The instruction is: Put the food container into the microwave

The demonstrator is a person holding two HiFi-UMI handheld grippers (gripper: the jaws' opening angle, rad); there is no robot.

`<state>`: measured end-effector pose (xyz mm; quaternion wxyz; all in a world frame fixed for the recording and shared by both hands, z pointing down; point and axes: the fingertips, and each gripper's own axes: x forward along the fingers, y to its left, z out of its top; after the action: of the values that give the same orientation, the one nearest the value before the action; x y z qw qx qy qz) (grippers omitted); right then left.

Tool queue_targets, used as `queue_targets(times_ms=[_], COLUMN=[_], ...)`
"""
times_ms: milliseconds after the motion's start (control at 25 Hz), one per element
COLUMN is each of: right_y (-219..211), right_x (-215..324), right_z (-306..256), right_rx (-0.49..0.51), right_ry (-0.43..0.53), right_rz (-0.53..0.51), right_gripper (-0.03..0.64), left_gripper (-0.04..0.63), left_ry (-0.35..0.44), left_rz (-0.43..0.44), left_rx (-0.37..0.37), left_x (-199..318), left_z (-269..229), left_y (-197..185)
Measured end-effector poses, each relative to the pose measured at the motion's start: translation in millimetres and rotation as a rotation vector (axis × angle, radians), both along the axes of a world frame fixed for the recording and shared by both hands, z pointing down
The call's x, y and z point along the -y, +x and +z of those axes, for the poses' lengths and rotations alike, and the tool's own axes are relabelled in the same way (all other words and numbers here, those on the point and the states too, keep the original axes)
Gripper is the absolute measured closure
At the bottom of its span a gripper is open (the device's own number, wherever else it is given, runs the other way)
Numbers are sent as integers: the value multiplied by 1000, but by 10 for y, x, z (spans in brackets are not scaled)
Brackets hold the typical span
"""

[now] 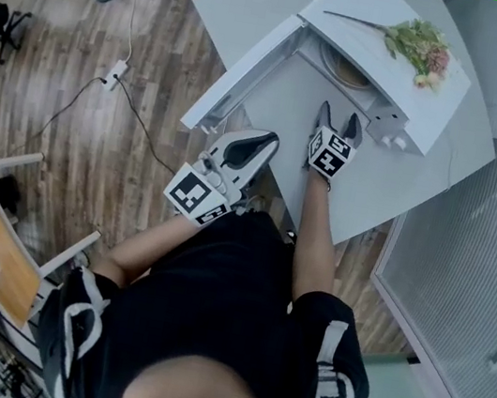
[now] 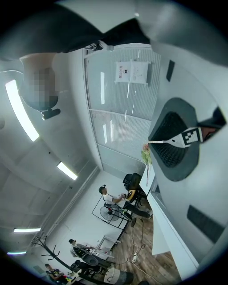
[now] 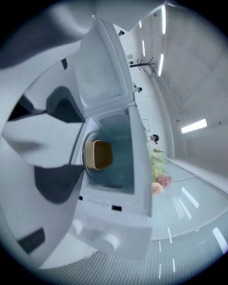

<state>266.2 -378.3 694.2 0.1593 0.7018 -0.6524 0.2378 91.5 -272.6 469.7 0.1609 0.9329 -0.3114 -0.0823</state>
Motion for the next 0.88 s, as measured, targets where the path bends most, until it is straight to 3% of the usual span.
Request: queue_targets(times_ms=[40,80,320,560,880], right_y=[-50,-104,-300,-411,-716], right_x=[-205,-400,-1562,-2426,-3042], right_z=[-150,-302,-1044,-1473,-1989], right_rx=[-4,-4,61,88,90], right_ry=[32,64,165,189,273], right_rz=[-8,-23,-79,-113,-108], right_gripper=[373,412,538,580,591], left_gripper=[563,563,563,563,563], left_ry=[10,19,44,62,68], left_rz=[-7,-16,-84,-129,-156], left_rx=[-3,-8,-11,8,16], left_x=[-138,-281,-1247,-1833,-1963], left_z=[-49,-99,-289,-453,-573], left_y=[-11,-26,-210,-465,-823])
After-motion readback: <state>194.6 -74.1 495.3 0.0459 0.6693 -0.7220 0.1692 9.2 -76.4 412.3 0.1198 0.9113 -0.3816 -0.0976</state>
